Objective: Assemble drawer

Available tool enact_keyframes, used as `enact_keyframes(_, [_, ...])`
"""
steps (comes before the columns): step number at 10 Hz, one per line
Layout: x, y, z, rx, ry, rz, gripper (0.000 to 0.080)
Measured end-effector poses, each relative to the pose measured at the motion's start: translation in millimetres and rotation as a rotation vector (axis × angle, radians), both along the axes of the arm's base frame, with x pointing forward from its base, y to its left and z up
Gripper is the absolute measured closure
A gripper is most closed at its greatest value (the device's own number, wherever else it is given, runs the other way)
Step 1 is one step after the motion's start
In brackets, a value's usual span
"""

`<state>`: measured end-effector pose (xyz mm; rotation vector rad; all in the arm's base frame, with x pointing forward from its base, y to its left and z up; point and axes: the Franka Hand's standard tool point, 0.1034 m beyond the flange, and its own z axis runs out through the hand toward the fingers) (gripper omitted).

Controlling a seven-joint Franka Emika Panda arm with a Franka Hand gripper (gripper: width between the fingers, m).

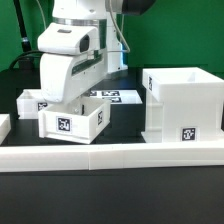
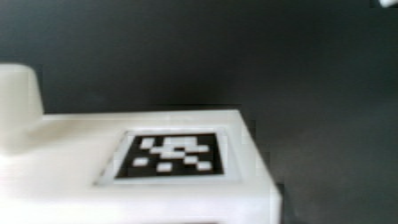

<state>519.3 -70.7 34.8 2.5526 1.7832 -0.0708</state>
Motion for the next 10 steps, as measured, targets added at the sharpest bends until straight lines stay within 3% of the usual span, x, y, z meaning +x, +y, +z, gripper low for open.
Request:
enact_keyframes(6, [-0.8,-1.4,-1.1,-0.024,0.037,0.365,0.0757])
enact_keyframes(10, [-1.5,-2.3,-1.9,-0.023,0.038,0.354,0.0757])
